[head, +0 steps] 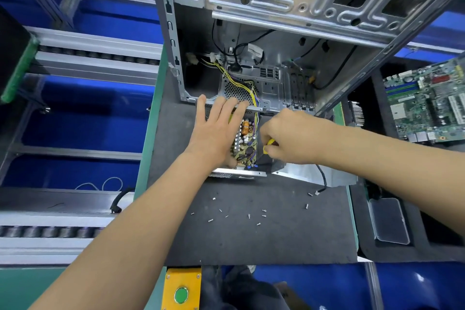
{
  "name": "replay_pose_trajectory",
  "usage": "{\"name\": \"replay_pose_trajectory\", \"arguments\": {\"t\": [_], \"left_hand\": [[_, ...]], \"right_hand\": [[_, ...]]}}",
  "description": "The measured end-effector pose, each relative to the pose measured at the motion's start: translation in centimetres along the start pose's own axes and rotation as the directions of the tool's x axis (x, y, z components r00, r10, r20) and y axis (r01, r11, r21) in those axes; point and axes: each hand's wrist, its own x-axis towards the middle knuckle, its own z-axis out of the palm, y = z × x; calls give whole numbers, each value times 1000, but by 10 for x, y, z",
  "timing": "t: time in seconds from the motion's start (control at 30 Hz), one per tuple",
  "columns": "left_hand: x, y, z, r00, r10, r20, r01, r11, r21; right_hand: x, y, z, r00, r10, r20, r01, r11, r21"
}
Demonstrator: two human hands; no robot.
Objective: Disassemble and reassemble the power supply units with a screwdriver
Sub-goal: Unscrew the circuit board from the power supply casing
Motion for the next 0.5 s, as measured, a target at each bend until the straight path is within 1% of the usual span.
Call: {"name": "replay_pose_trajectory", "arguments": {"t": [0.13, 0.23, 0.3, 0.37, 0.43, 0.5], "left_hand": [[0, 0, 1, 1000, 1, -3, -1, 1000, 2], [1, 0, 2, 1000, -4, -19, 5, 1000, 17], [0, 0, 2, 1000, -5, -24, 5, 1000, 17], [0, 0, 2, 1000, -2, -22, 2, 1000, 4], [1, 0, 1, 1000, 2, -16, -2, 1000, -3], [1, 0, 0, 1000, 5, -12, -5, 1000, -6]], "right_hand": [[-5, -3, 5, 990, -138, -16, 138, 990, -24], [-10, -5, 5, 989, -139, -41, 138, 990, -33], [-11, -8, 5, 989, -137, -47, 132, 986, -97], [-10, -10, 3, 985, -173, -25, 166, 970, -179], [-11, -10, -2, 980, -199, -14, 193, 965, -178], [-12, -9, -8, 978, -208, 2, 206, 969, -135]]}}
